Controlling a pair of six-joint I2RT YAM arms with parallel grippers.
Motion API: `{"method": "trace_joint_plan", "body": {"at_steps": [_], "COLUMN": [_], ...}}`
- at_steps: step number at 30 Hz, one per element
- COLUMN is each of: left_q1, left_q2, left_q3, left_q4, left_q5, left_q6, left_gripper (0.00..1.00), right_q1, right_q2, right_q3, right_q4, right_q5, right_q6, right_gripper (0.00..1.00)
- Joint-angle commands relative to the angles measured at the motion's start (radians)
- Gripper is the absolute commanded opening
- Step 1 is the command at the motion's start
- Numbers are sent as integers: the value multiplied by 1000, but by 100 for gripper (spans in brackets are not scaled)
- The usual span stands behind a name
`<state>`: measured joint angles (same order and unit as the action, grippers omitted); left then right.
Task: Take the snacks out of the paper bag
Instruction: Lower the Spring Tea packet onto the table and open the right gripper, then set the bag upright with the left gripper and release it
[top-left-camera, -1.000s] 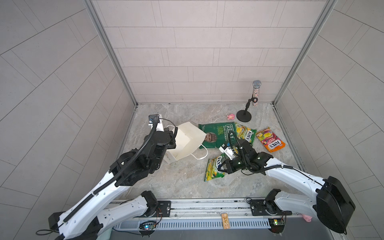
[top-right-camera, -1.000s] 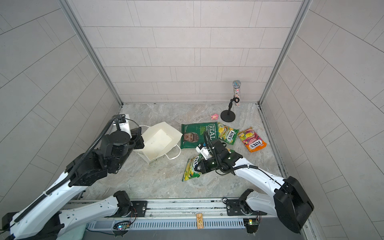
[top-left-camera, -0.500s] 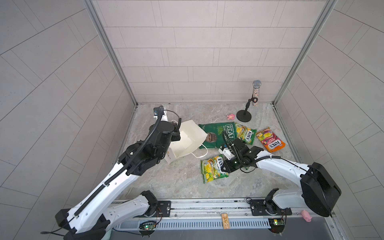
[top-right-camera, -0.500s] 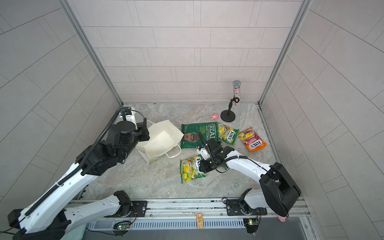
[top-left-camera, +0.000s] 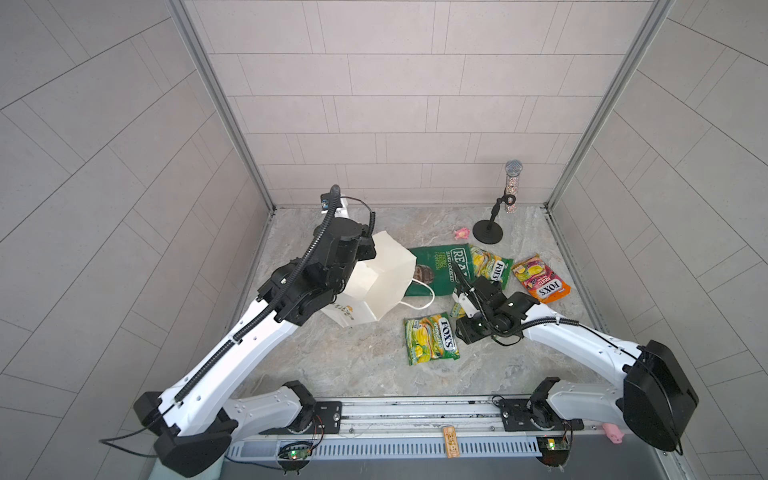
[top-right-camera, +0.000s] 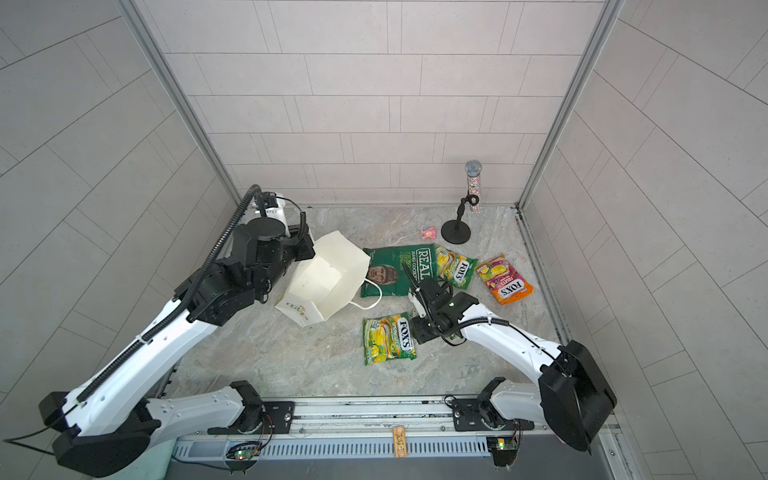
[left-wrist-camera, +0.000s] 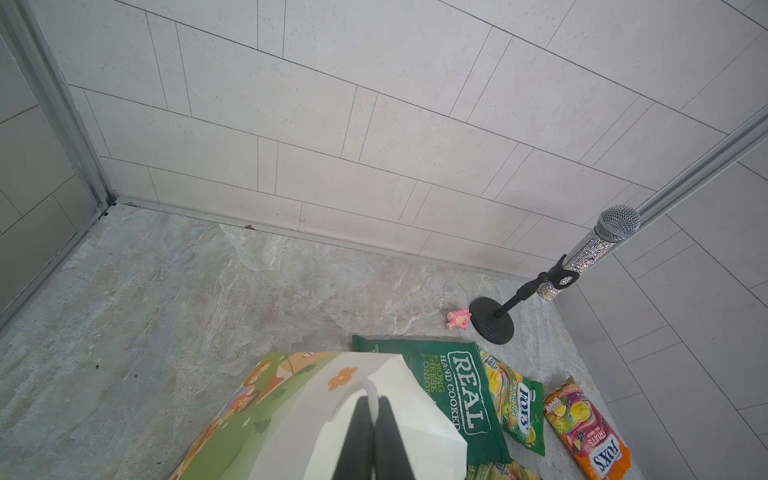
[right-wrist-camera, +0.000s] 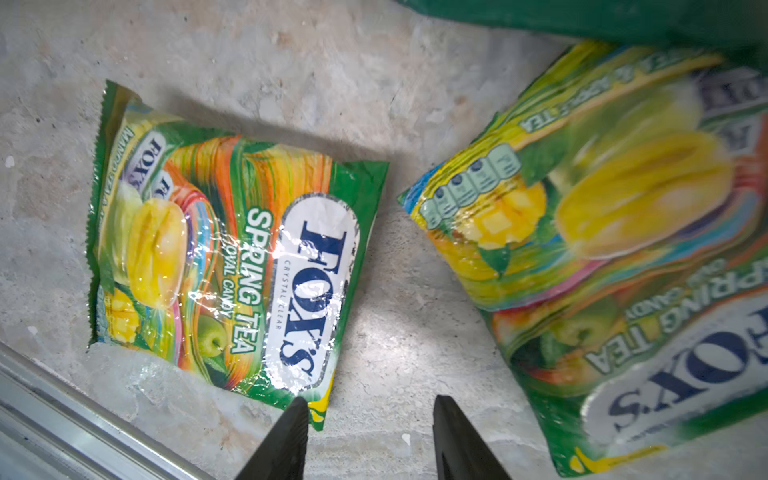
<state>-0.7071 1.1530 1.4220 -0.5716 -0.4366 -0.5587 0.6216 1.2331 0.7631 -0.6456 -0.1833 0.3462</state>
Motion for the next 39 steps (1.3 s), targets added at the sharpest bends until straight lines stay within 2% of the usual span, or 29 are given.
{"method": "trace_joint_plan", "body": {"at_steps": [1,7,21,28,34,39], "left_q1": [22,53,84,95,216,340], "left_q2": [20,52,155,153,82,2], "left_q3": [44,41,138,131,-27,-135], "left_q4": [50,100,162,165,201,166], "left_q5": [22,50,243,257,375,459], "left_q6": [-37,-94,-219,-239,-307,-301], "left_gripper": [0,0,0,0,0,0], "right_q1": [0,-3,-5,-6,-6,-6], "right_q2": [-19,-12,-12,-15,-18,-12], "right_q3": [8,8,8,6,15,22], "right_q4": [-42,-47,-57,-64,-71,-76], "right_q5": [75,66,79,82,83,87], "right_q6": [3,6,7,8,5,5], "right_gripper": [51,52,52,52,52,52]}}
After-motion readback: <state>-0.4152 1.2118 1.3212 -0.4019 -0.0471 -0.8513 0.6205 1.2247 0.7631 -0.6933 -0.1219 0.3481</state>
